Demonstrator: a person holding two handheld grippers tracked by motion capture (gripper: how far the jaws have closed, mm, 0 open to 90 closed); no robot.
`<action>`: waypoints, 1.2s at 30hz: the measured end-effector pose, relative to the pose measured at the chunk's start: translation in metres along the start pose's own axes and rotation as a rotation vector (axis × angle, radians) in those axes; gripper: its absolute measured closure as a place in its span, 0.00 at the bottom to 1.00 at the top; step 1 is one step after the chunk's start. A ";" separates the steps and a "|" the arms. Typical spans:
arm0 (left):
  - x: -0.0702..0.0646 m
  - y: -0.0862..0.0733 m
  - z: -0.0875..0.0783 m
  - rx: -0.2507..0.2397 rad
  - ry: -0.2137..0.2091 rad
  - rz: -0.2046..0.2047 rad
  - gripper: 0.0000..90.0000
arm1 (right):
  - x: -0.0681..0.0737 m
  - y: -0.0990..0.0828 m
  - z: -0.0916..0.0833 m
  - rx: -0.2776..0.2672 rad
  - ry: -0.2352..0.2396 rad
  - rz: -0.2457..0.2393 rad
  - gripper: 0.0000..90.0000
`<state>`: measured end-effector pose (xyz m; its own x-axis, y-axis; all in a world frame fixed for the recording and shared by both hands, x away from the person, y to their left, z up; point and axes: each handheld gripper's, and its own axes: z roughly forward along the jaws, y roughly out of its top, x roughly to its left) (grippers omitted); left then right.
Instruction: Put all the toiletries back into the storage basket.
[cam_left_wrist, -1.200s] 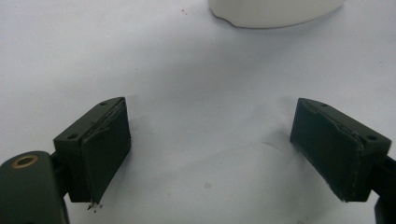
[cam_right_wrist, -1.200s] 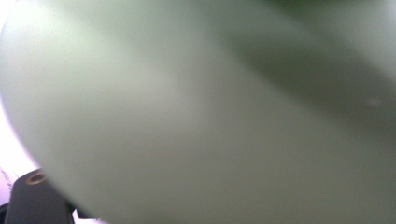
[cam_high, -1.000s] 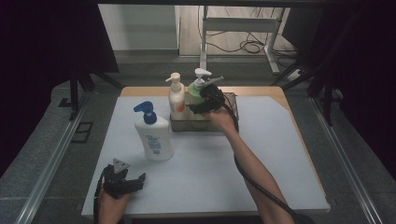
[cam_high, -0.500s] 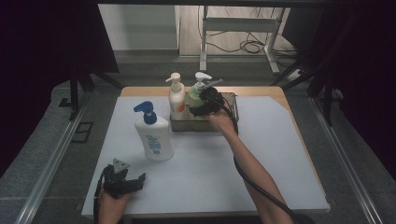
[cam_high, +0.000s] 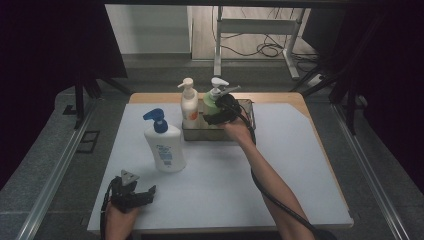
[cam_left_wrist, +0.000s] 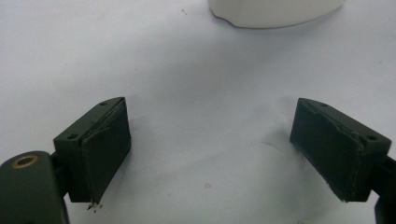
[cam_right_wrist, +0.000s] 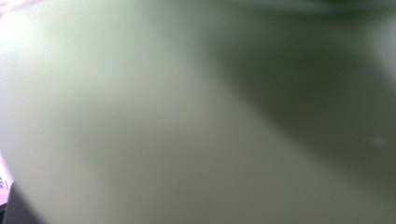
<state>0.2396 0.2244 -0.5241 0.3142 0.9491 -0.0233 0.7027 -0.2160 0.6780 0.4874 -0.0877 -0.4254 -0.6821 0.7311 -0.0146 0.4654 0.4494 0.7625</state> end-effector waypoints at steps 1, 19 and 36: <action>0.000 0.000 0.000 0.000 0.000 0.000 0.13 | 0.000 0.000 0.000 -0.004 0.000 0.000 0.13; 0.000 0.000 0.000 0.000 0.000 0.000 0.13 | -0.003 -0.007 -0.009 -0.015 0.023 -0.024 0.08; 0.000 0.000 0.000 -0.001 0.000 0.000 0.13 | -0.010 -0.019 -0.027 -0.008 0.044 -0.035 0.11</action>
<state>0.2396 0.2243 -0.5242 0.3141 0.9491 -0.0230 0.7021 -0.2159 0.6786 0.4697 -0.1171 -0.4220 -0.7222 0.6916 -0.0131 0.4361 0.4700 0.7674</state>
